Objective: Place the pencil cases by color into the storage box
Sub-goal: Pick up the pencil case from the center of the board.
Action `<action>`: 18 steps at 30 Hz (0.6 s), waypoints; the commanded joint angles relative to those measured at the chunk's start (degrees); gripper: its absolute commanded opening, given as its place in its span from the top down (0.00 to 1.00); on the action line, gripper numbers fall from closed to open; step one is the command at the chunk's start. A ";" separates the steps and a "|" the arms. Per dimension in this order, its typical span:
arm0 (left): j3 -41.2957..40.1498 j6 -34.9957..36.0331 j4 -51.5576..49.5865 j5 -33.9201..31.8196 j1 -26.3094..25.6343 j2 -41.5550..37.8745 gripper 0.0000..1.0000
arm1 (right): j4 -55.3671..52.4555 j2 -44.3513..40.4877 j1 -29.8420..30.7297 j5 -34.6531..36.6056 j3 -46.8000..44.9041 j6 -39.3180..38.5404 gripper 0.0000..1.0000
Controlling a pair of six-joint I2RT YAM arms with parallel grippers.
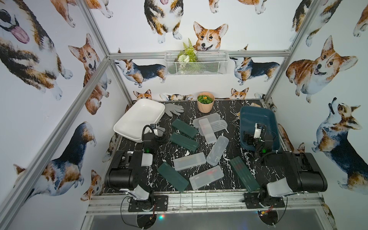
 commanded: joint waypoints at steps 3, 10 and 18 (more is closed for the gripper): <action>-0.04 0.72 2.21 -0.02 -0.02 -0.24 0.00 | 1.17 -0.03 0.05 0.08 -0.05 -0.18 0.00; -0.01 0.72 2.32 -0.02 -0.02 -0.24 0.00 | 0.84 -0.16 0.05 0.08 -0.01 -0.22 0.00; 0.01 0.74 2.26 -0.02 0.01 -0.24 0.00 | 0.90 -0.07 0.09 0.08 -0.07 -0.24 0.00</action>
